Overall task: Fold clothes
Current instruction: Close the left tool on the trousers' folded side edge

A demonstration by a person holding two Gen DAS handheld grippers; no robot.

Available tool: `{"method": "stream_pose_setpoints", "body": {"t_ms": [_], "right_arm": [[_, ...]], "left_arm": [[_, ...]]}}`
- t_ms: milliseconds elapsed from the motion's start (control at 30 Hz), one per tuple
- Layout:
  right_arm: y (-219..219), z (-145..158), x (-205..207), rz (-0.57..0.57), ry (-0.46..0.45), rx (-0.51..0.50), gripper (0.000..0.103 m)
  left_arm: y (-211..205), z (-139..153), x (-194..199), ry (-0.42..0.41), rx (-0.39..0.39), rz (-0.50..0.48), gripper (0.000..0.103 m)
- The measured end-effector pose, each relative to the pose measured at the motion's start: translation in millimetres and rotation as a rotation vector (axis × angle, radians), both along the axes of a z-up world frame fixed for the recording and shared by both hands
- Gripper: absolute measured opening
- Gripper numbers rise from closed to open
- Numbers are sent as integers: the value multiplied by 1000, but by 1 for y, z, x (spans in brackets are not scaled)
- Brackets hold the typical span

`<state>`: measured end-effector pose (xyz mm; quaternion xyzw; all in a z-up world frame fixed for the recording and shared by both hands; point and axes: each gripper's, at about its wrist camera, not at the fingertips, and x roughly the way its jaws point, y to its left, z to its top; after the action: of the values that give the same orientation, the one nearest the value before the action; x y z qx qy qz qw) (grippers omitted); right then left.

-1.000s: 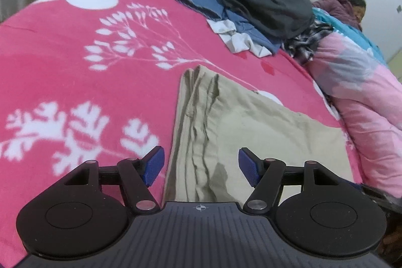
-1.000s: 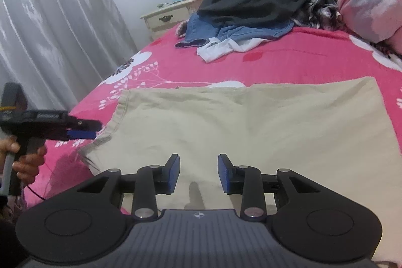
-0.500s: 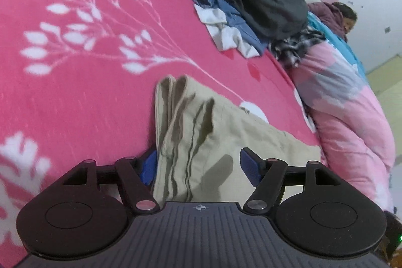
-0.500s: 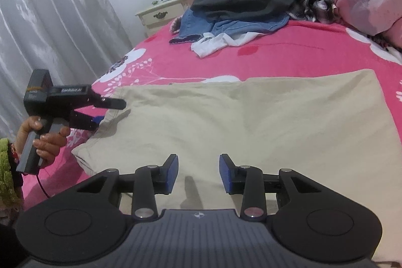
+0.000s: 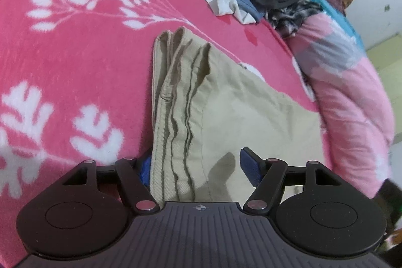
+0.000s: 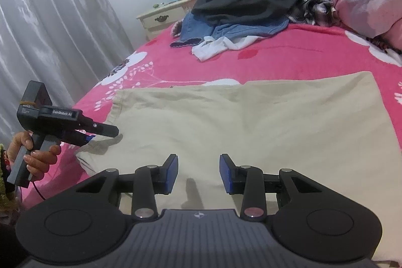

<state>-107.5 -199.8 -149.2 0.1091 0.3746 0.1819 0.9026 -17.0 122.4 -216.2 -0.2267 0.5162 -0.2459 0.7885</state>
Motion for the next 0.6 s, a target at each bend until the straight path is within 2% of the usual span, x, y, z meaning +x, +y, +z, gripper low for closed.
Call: {"method": "stream_pose_setpoints", "body": {"t_ms": [67, 200, 300, 467, 600], "right_arm": [[-1, 0, 1, -7, -2, 0, 38], [-4, -2, 4, -21, -6, -1, 38], [-6, -1, 5, -32, -25, -26, 38], [-13, 3, 10, -56, -93, -128, 38], [-8, -5, 22, 17, -114, -187, 34]], "left_arm": [[3, 1, -1, 1, 28, 23, 44], [11, 6, -3, 15, 3, 77, 26], [12, 15, -7, 2, -1, 102, 19], [6, 37, -14, -36, -33, 130, 15], [-4, 62, -20, -81, -63, 112, 14]]}}
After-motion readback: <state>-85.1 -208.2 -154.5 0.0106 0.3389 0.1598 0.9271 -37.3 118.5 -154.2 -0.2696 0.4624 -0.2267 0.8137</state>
